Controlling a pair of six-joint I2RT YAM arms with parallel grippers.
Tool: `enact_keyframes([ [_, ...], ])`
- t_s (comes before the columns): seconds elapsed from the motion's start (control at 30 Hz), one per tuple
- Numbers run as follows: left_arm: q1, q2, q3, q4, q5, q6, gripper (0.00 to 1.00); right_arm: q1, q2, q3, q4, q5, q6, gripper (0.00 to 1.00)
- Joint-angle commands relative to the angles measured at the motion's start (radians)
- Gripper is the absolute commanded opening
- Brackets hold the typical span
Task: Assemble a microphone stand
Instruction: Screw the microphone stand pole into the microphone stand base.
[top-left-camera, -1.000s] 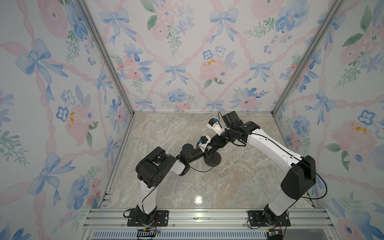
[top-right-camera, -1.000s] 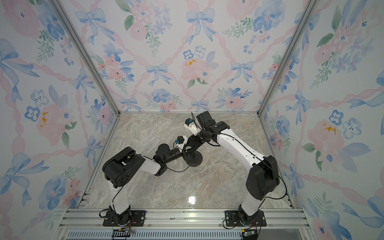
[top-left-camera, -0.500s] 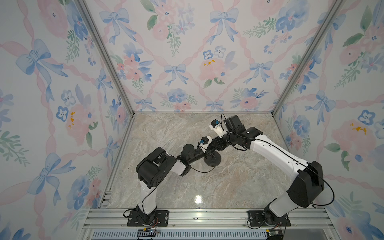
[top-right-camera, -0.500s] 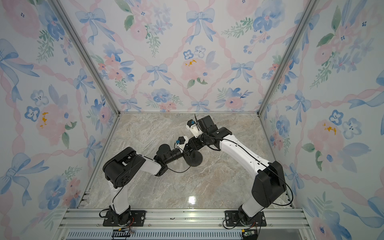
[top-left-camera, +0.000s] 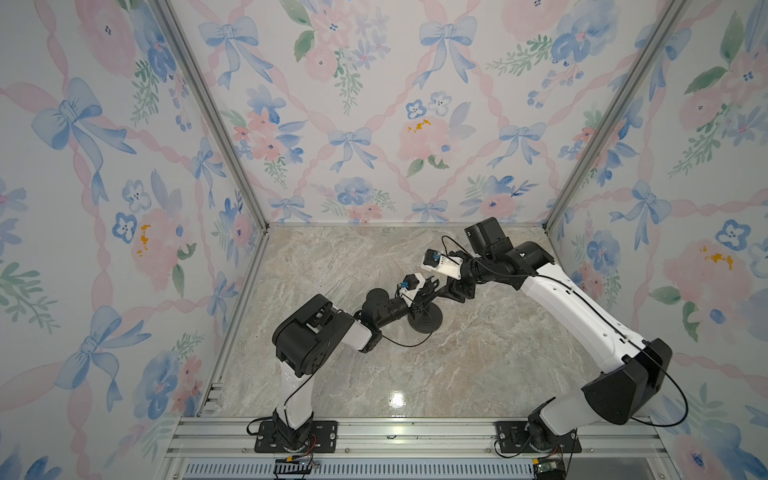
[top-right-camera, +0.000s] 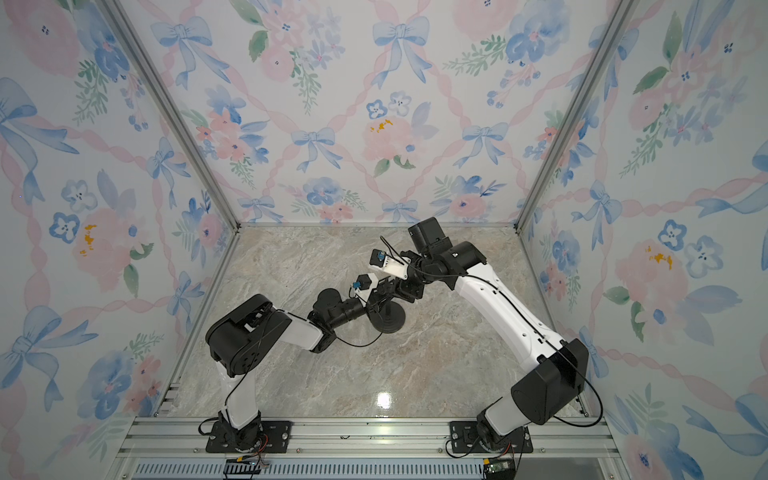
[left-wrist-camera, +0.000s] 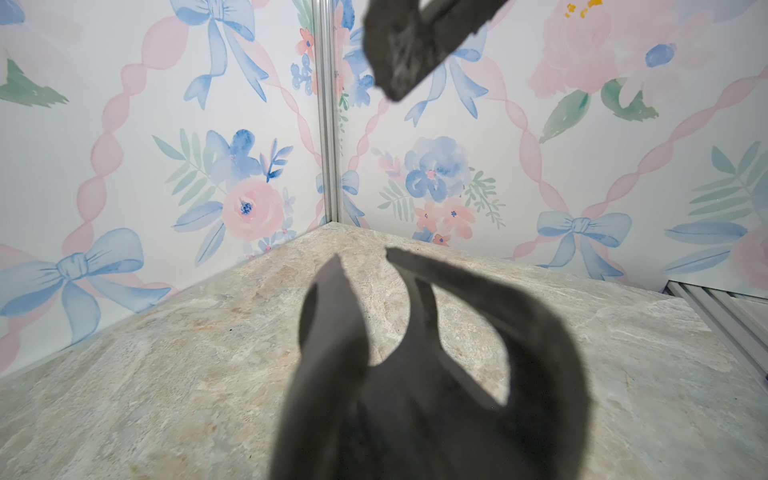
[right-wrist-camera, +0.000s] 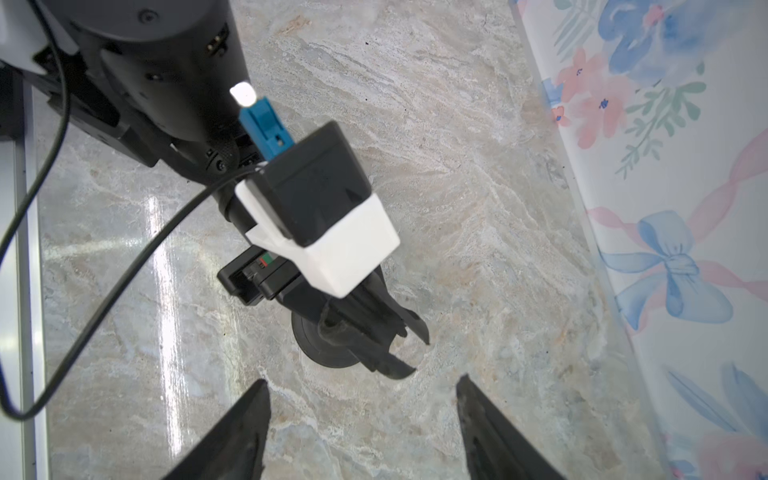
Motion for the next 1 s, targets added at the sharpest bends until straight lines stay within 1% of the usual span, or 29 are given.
enact_keyframes([
  [0.0,-0.009,0.017,0.004,0.01,0.034,0.022,0.05,-0.032,0.079,0.081,-0.153,-0.089,-0.367,0.74],
  [0.1,-0.009,0.02,0.001,0.01,0.042,0.027,0.06,-0.027,0.221,0.243,-0.309,-0.12,-0.456,0.74],
  [0.2,-0.007,0.023,0.004,0.011,0.054,0.028,0.06,-0.017,0.323,0.37,-0.398,-0.14,-0.484,0.73],
  [0.27,-0.007,0.023,0.005,0.01,0.058,0.028,0.07,-0.011,0.384,0.443,-0.462,-0.126,-0.493,0.73],
  [0.33,-0.006,0.023,0.005,0.011,0.06,0.027,0.07,-0.012,0.424,0.475,-0.489,-0.11,-0.5,0.73],
  [0.43,-0.004,0.022,0.005,0.01,0.062,0.025,0.07,-0.013,0.448,0.478,-0.487,-0.133,-0.497,0.7],
  [0.53,-0.004,0.025,0.007,0.01,0.06,0.022,0.08,-0.013,0.458,0.487,-0.485,-0.165,-0.464,0.56],
  [0.57,-0.005,0.025,0.008,0.01,0.06,0.02,0.08,-0.013,0.459,0.488,-0.484,-0.173,-0.449,0.47],
  [0.6,-0.004,0.026,0.008,0.01,0.058,0.02,0.09,-0.015,0.46,0.487,-0.486,-0.181,-0.429,0.41],
  [0.67,-0.005,0.026,0.008,0.009,0.056,0.018,0.09,-0.015,0.457,0.478,-0.49,-0.187,-0.409,0.37],
  [0.77,-0.004,0.024,0.007,0.01,0.052,0.015,0.1,-0.015,0.431,0.426,-0.445,-0.178,-0.359,0.36],
  [0.9,0.0,0.02,0.004,0.01,0.043,0.01,0.11,-0.037,0.353,0.292,-0.287,-0.187,-0.228,0.33],
  [0.97,0.001,0.017,0.003,0.01,0.039,0.009,0.16,-0.051,0.305,0.202,-0.199,-0.185,-0.183,0.32],
])
